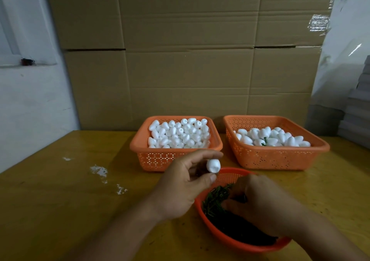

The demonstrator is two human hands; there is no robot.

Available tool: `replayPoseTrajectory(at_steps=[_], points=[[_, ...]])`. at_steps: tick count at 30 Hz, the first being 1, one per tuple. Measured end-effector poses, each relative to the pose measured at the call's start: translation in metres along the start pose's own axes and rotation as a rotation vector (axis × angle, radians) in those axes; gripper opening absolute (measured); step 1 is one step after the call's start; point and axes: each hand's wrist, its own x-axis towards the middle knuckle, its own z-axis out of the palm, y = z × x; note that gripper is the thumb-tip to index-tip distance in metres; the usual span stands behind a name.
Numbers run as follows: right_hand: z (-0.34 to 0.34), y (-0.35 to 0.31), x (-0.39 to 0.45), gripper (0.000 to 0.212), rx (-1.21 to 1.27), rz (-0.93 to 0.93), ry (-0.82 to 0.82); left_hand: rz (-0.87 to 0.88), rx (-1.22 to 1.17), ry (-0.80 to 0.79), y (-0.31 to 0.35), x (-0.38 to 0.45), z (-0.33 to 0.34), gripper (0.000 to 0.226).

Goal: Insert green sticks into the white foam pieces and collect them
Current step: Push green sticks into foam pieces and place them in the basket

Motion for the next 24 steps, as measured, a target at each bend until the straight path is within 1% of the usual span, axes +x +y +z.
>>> replayPoseTrajectory(at_steps=[3, 5, 9, 11, 14, 19, 24], points=[[-0.0001, -0.0057, -0.0043, 0.045, -0.08, -0.028, -0.083, 0.019, 0.027, 0.009, 0.0006, -0.0038, 0.0018, 0.034], [0.0001, -0.0092, -0.0054, 0.05, -0.116, -0.032, -0.111, 0.018, 0.042, 0.026, 0.0012, -0.0047, 0.0038, 0.03], [0.0028, -0.0106, -0.0048, 0.038, -0.161, -0.043, -0.102, 0.032, 0.049, 0.062, 0.0031, -0.0047, 0.0063, 0.022], [0.0044, -0.0098, -0.0037, 0.032, -0.167, -0.054, -0.096, 0.042, 0.052, 0.074, 0.0028, -0.0046, 0.0065, 0.024], [0.0067, -0.0075, -0.0018, 0.027, -0.158, -0.062, -0.067, 0.024, -0.025, 0.06, 0.0017, -0.0054, 0.0082, 0.025], [0.0085, -0.0052, -0.0006, 0.023, -0.14, -0.061, -0.025, 0.028, -0.065, 0.076, 0.0024, -0.0055, 0.0102, 0.029], [0.0079, -0.0049, -0.0003, 0.027, -0.118, -0.037, 0.016, 0.04, -0.082, 0.081, 0.0063, -0.0066, 0.0098, 0.013]])
